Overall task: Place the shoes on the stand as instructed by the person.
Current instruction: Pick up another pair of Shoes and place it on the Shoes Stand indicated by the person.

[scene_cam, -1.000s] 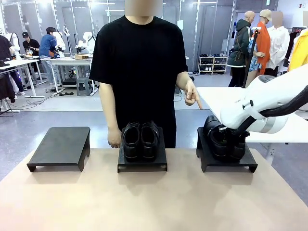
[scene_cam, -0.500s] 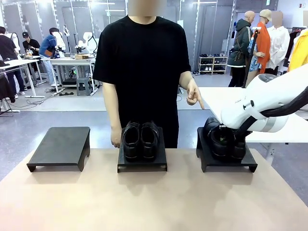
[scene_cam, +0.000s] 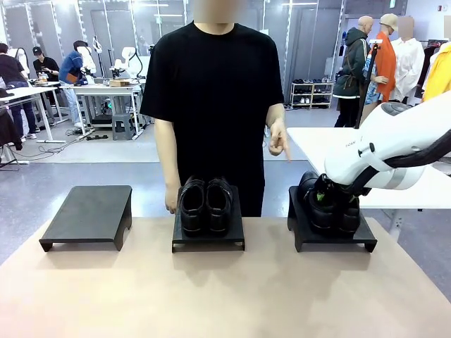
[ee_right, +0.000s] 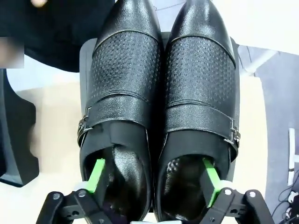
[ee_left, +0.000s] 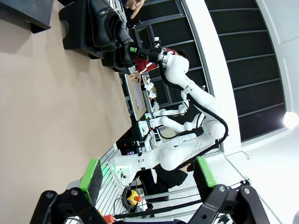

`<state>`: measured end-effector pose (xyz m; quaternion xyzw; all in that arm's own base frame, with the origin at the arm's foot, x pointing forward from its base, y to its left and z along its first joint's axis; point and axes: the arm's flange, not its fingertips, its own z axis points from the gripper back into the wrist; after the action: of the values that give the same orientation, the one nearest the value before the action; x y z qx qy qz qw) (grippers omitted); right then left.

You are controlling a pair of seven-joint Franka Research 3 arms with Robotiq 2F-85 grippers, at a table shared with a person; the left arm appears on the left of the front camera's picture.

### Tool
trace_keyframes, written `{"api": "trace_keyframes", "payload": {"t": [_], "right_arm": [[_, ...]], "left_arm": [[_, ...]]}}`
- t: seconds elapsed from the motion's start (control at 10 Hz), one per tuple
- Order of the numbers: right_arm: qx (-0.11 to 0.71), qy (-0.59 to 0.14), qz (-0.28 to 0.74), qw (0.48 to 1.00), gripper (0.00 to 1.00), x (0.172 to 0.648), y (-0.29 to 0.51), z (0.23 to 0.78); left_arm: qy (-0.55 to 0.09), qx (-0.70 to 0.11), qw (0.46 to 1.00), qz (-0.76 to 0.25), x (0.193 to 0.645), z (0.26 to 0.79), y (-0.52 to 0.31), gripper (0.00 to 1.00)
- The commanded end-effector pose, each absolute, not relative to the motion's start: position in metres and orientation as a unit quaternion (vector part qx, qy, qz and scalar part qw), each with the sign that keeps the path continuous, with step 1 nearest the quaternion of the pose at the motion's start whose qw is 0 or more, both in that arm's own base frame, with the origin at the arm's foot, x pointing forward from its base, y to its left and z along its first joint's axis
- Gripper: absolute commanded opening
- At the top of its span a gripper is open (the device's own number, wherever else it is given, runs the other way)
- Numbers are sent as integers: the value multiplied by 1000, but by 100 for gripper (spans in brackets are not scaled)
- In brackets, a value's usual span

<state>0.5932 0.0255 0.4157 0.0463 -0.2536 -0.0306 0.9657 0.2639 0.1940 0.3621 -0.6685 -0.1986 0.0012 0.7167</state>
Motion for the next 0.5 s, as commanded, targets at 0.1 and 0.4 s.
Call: {"api": "trace_keyframes", "payload": {"t": [0.1,0.4], "right_arm": [[46,-254,-31,966,95,593,26,416],[46,-254,-31,966,95,593,26,416]], "left_arm": [[-202,-672,712,-7,261,363,193,100],[-202,-672,712,-7,261,363,193,100]]}}
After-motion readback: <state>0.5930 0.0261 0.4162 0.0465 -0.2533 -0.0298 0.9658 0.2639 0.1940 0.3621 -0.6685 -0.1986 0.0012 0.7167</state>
